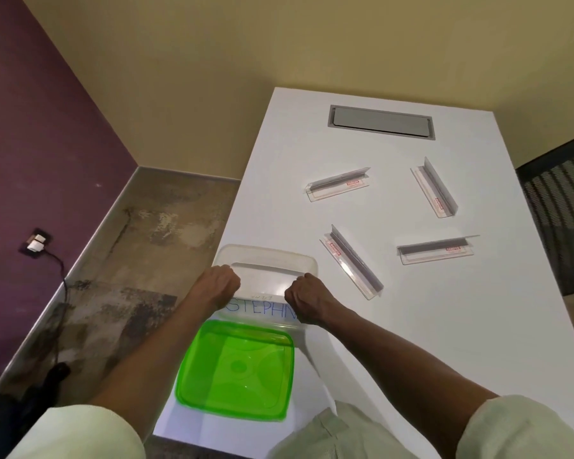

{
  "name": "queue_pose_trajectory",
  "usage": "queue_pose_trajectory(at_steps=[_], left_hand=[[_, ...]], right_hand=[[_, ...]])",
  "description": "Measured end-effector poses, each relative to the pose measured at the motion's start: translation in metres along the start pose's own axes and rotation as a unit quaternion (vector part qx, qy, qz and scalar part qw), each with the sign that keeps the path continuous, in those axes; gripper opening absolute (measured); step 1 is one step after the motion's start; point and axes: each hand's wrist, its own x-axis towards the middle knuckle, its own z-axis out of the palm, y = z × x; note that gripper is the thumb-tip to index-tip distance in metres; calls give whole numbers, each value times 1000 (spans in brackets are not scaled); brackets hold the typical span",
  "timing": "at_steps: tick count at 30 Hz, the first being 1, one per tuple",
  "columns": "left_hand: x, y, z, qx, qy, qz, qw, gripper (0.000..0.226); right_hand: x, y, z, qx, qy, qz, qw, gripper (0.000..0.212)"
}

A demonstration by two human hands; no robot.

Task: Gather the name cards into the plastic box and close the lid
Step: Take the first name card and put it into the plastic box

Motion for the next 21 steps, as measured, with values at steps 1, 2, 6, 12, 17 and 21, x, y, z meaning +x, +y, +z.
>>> queue_pose_trajectory(at_steps=[1,2,6,12,17,21], left_hand=[[1,1,1,7,-2,4,1000,26],[2,1,1,14,-5,8,1000,27],[5,2,3,42,-18,24,999,28],[8,3,0,62,-26,32,997,27],[5,4,0,71,-27,29,997,27],[5,6,-3,65,-20,28,997,28]], right_hand=[[2,0,3,-12,0,-6,1000,20],[3,0,6,-24,-4,-11,1000,20],[9,-2,16,-49,3,-18,999,17],[16,-5,28,-8,-49,-15,999,21],[20,-5,27,46,-29,-5,999,26],[18,-5,24,56,-27,2,998,29]])
